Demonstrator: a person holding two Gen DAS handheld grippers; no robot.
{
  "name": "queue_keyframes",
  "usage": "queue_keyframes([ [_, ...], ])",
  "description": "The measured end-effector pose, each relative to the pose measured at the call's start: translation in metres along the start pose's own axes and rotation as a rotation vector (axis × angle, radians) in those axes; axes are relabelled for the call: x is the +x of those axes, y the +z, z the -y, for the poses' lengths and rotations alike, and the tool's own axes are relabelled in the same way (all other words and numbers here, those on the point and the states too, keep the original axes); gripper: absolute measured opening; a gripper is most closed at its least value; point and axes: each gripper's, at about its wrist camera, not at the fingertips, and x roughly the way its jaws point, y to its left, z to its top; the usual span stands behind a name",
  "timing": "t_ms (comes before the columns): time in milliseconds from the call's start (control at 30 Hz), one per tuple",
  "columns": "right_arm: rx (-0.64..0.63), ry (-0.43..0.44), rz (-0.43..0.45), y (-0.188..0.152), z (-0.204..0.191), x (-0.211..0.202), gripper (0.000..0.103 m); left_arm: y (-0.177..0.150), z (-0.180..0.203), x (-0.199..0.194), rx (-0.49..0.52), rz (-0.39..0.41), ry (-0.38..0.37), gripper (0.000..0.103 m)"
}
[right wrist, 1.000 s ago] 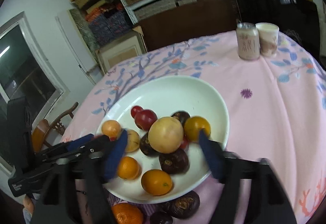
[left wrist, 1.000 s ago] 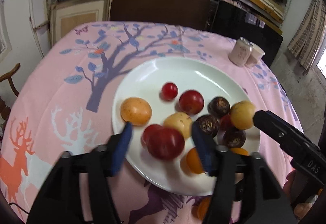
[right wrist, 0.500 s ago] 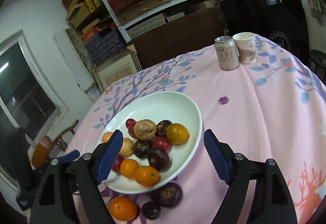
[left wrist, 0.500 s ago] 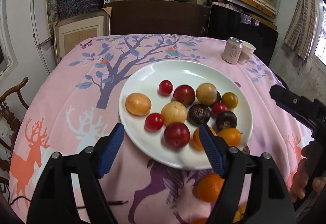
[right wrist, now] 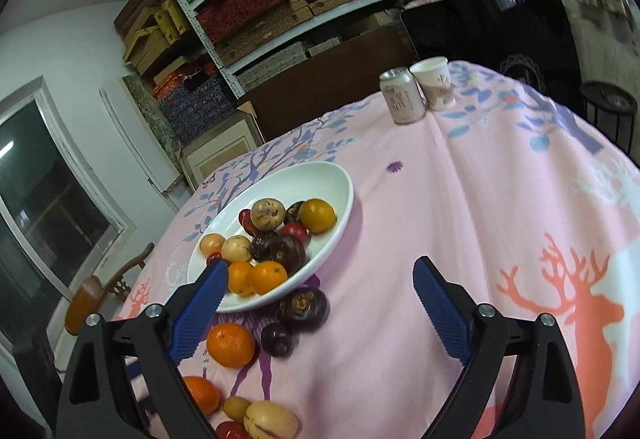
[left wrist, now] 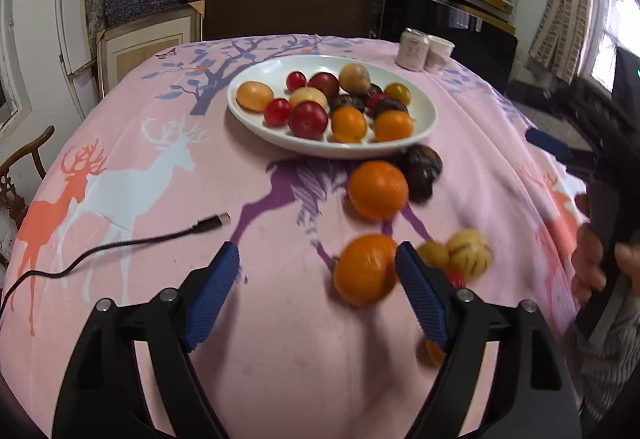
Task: Organize fruits
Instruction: 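Move both open tools back toward the remaining fruits, left toward an orange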
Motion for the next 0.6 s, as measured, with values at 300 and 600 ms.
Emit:
queue_keyframes([
  [300, 0.039, 0.008, -0.004, -0.001, 0.008, -0.001, 0.094, -0.006, 0.008, 0.014, 0.044, -0.063, 0.017, 0.081],
  [600, 0.045, 0.018, -0.008, 0.000, 0.009, -0.001, 0.095, 0.000, -0.040, 0.011, -0.174, -0.038, 0.024, 0.081],
])
